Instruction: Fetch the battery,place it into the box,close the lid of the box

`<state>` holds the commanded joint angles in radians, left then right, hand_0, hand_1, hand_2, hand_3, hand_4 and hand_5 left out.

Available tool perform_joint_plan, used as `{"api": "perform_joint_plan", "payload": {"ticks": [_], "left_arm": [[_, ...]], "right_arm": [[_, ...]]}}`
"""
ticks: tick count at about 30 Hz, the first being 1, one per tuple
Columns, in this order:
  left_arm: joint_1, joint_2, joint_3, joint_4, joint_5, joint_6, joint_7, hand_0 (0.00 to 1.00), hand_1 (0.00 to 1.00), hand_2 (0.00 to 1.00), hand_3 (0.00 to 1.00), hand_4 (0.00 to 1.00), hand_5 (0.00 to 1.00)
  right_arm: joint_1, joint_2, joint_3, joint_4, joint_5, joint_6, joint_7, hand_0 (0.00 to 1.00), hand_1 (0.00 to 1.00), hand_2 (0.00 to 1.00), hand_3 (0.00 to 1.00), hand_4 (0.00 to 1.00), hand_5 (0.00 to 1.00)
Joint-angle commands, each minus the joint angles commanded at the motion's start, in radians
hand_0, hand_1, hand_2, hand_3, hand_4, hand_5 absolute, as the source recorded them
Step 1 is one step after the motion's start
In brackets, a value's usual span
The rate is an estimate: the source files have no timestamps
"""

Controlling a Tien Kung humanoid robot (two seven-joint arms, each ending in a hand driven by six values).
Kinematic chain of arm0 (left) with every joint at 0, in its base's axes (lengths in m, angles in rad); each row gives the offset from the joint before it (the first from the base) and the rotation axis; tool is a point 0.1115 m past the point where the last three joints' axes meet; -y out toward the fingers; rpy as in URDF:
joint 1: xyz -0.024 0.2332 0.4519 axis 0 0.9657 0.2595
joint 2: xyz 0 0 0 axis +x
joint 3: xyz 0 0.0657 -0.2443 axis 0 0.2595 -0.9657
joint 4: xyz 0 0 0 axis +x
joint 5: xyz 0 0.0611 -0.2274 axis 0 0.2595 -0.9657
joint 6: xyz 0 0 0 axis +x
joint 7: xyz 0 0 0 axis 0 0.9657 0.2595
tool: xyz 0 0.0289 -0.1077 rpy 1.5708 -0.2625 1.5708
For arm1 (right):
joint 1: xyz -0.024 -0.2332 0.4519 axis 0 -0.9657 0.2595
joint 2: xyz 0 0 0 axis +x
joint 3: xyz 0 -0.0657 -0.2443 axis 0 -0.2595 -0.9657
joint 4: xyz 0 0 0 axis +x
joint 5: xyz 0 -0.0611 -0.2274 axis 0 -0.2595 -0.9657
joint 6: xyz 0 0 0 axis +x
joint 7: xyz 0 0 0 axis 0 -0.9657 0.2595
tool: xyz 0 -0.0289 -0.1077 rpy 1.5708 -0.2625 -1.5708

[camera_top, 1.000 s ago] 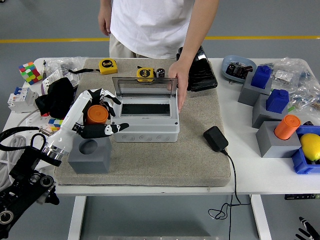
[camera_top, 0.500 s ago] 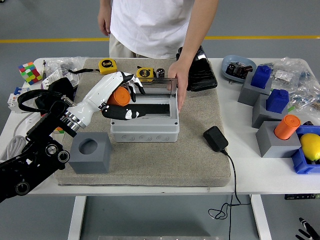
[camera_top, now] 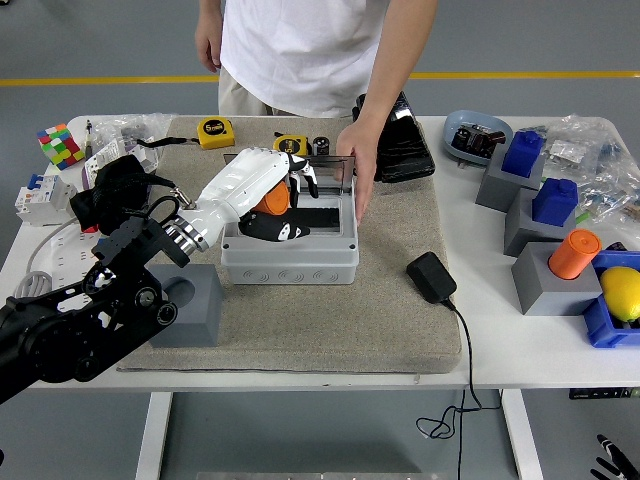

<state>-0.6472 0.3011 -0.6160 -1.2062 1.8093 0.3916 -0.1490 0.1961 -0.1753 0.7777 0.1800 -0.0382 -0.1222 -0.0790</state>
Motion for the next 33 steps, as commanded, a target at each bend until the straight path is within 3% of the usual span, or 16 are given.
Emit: {"api": "perform_joint_plan", "payload": {"ticks": [13,19,20,25,26,31,32,33], "left_arm": [[-0.046,-0.044,0.063,0.078,0.026,-0.011,0.078,0.089,0.134,0.285,0.419,0.998,0.002],[-0.055,-0.062,0.067,0.101,0.038,0.002,0.083,0.087,0.142,0.293,0.448,0.998,0.002],[-0.056,-0.064,0.067,0.104,0.039,0.004,0.082,0.114,0.227,0.352,0.504,0.998,0.002],[-0.056,-0.069,0.067,0.116,0.039,0.013,0.078,0.114,0.227,0.352,0.504,0.998,0.002],[-0.056,-0.069,0.066,0.118,0.037,0.014,0.077,0.278,0.401,0.506,0.559,0.998,0.002],[-0.053,-0.069,0.063,0.121,0.028,0.027,0.069,0.278,0.401,0.506,0.559,0.998,0.002],[-0.052,-0.068,0.061,0.12,0.024,0.029,0.066,0.407,0.52,0.551,0.565,0.998,0.002],[-0.052,-0.068,0.06,0.12,0.023,0.029,0.066,0.407,0.52,0.551,0.565,0.998,0.002]], "right_arm": [[-0.002,0.0,-0.015,0.0,0.005,0.001,-0.003,0.622,0.679,0.657,0.545,0.918,0.482],[-0.002,0.001,-0.02,0.0,0.008,0.001,-0.003,0.623,0.679,0.657,0.545,0.919,0.483],[-0.002,0.001,-0.02,0.0,0.008,0.001,-0.003,0.623,0.679,0.657,0.545,0.919,0.483],[-0.004,0.001,-0.02,0.0,0.01,0.001,-0.002,0.623,0.679,0.657,0.545,0.919,0.483],[-0.004,0.001,-0.02,0.0,0.011,0.002,-0.001,0.623,0.679,0.657,0.545,0.919,0.483],[-0.005,0.001,-0.018,0.0,0.01,0.002,-0.001,0.623,0.679,0.657,0.545,0.919,0.483],[-0.005,0.001,-0.017,0.0,0.009,0.002,-0.001,0.622,0.679,0.657,0.545,0.919,0.483],[-0.005,0.001,-0.016,0.0,0.009,0.002,-0.001,0.622,0.679,0.657,0.545,0.919,0.483]]}}
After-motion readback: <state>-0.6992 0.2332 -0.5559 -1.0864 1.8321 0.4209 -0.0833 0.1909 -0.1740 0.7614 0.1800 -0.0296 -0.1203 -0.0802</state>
